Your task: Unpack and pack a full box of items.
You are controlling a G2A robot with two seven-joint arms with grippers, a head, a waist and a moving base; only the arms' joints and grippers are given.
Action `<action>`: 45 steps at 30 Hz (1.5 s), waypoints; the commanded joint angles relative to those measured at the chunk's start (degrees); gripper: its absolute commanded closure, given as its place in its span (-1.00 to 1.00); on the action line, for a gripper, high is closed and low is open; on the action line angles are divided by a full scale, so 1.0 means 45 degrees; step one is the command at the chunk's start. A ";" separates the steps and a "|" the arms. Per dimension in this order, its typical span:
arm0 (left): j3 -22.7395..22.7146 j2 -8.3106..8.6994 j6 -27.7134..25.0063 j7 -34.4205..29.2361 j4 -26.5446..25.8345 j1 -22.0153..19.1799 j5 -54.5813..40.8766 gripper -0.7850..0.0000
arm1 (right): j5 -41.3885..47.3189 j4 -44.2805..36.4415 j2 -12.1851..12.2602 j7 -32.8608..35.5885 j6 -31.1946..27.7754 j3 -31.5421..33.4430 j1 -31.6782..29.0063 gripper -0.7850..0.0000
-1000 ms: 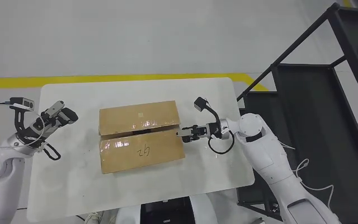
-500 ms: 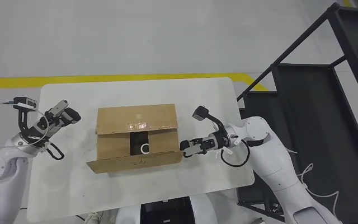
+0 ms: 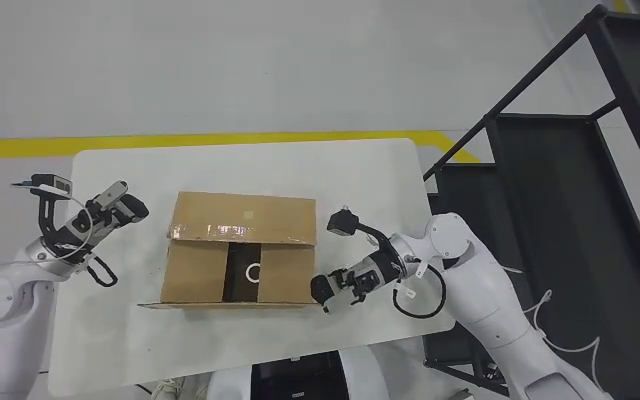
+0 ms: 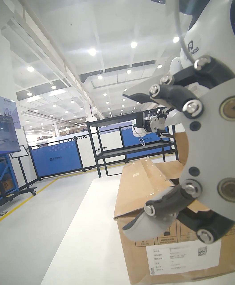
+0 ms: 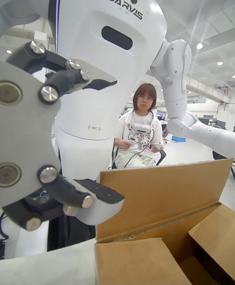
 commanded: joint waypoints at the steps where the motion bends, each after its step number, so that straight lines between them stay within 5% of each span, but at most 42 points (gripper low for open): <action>1: 0.0073 -0.0015 0.0044 -0.0043 -0.0013 -0.0030 0.0094 -1.00 | -0.0100 -0.0208 0.0012 -0.0040 -0.0016 -0.0123 0.0013 -1.00; 19: 0.0356 -0.0127 0.0150 -0.0206 -0.0168 -0.0072 0.0530 -1.00 | -0.1123 -0.1618 -0.0146 -0.0490 0.0205 -0.2678 0.0436 -1.00; 45: 0.0050 -0.0211 0.0273 -0.0382 -0.0440 0.0006 0.0453 -1.00 | -0.3532 0.0951 -0.0581 -0.2918 0.0923 -0.5270 0.1744 -1.00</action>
